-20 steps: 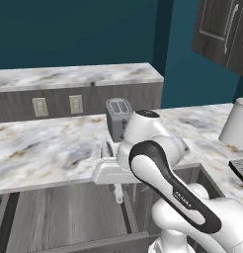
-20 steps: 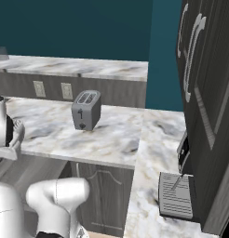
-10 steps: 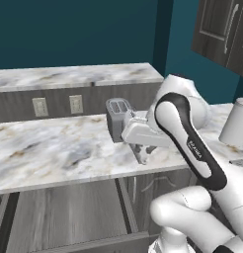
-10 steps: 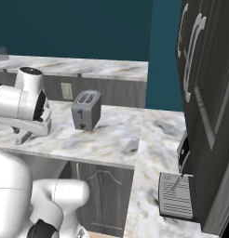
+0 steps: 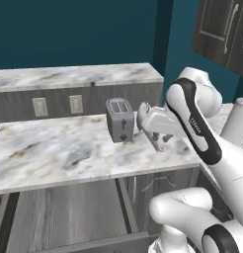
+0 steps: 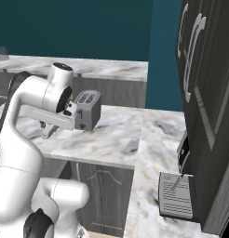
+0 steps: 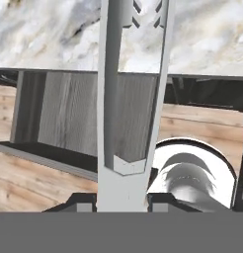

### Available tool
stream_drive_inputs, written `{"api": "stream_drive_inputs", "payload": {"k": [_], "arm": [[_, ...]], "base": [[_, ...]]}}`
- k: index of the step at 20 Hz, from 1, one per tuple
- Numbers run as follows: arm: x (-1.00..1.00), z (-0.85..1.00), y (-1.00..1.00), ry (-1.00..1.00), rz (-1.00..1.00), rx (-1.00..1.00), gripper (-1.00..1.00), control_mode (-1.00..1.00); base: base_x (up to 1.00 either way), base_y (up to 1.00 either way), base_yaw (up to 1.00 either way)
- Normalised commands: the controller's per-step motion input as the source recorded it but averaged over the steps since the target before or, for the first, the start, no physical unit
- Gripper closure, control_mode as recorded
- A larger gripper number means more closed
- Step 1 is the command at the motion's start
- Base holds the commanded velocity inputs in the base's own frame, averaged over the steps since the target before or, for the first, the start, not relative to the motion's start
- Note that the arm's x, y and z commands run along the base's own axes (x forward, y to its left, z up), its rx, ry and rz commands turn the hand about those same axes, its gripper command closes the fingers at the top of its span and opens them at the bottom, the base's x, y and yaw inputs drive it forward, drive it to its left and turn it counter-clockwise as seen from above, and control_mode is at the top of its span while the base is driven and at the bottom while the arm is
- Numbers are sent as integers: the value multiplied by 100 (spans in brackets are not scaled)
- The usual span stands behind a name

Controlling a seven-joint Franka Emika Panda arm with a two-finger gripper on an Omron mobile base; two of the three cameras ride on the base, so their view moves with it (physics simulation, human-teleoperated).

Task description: Take the tongs from the drawer on the left and place them on the dining counter next to the tray containing the kebab skewer.

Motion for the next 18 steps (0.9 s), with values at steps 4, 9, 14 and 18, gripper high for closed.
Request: {"api": "stream_drive_inputs", "payload": {"k": [4, 9, 14, 18], "arm": [[22, -6, -61, -1, 0, -2, 100, -100], [1, 0, -34, 0, 0, -11, 100, -100], [0, 2, 0, 0, -1, -4, 100, -100], [0, 0, 0, 0, 0, 0, 100, -100]], "base": [[0, 0, 0], [0, 0, 0], [0, 0, 0], [0, 0, 0]]}}
